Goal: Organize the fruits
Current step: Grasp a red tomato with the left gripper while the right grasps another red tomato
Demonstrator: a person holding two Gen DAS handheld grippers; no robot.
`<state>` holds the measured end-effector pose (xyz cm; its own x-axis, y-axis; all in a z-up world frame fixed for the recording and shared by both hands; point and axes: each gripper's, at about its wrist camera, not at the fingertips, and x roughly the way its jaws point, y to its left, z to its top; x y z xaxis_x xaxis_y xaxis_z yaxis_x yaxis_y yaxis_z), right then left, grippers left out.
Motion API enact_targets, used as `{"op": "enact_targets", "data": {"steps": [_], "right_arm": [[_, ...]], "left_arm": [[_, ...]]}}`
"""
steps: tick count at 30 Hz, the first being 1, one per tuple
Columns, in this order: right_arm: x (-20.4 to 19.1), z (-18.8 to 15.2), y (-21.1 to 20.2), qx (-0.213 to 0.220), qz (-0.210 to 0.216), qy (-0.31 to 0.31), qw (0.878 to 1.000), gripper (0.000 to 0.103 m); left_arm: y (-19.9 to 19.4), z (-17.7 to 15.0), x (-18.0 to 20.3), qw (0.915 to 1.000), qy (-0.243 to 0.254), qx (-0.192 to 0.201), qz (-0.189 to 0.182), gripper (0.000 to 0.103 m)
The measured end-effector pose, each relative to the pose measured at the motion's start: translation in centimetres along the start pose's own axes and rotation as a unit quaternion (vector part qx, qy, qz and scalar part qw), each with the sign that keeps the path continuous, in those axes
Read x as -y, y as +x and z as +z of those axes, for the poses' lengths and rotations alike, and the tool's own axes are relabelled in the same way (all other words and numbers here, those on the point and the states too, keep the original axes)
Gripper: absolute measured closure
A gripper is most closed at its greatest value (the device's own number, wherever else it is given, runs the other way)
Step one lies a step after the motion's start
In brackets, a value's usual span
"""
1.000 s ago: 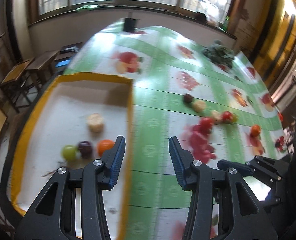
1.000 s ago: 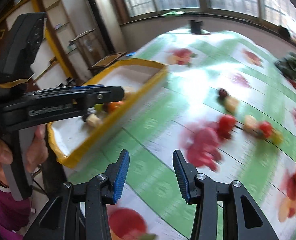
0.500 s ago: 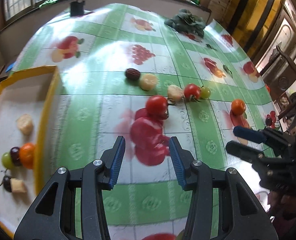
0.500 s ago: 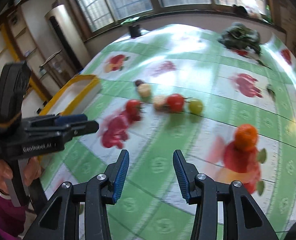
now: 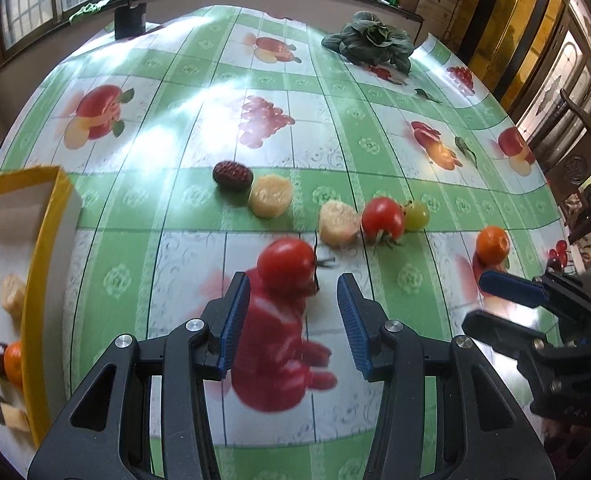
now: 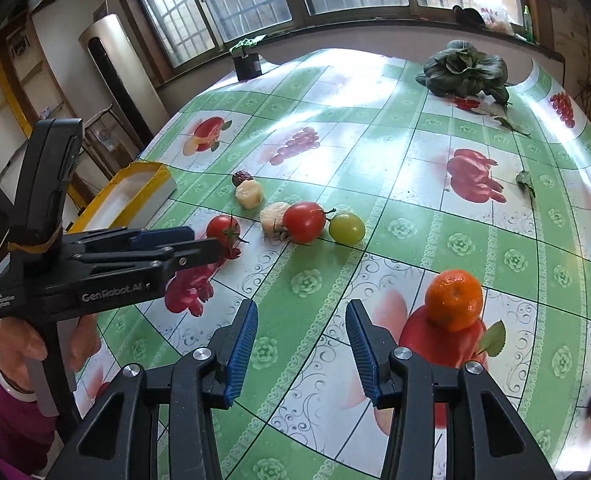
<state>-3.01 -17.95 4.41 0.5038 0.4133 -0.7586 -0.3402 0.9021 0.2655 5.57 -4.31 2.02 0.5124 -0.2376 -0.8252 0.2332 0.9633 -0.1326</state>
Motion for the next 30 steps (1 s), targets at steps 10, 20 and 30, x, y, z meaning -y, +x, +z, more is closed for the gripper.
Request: {"op": "enact_targets", "data": {"steps": [10, 20, 30], "right_arm": [[-0.1, 0.7, 1.2, -0.011, 0.006, -0.010, 1.000, 0.058], [-1.4, 2.7, 4.3, -0.023, 0.012, -0.022, 0.999, 0.058], [-0.4, 5.7, 7.6, -0.020, -0.011, 0.014, 1.000, 0.056]], "left_arm": [[2.0, 0.3, -0.3, 0.9999, 0.010, 0.005, 0.010, 0.070], [-0.4, 0.1, -1.2, 0.9995, -0.012, 0.026, 0.013, 0.070], [-1.7, -0.9, -2.2, 0.9993, -0.024, 0.029, 0.007, 0.070]]}}
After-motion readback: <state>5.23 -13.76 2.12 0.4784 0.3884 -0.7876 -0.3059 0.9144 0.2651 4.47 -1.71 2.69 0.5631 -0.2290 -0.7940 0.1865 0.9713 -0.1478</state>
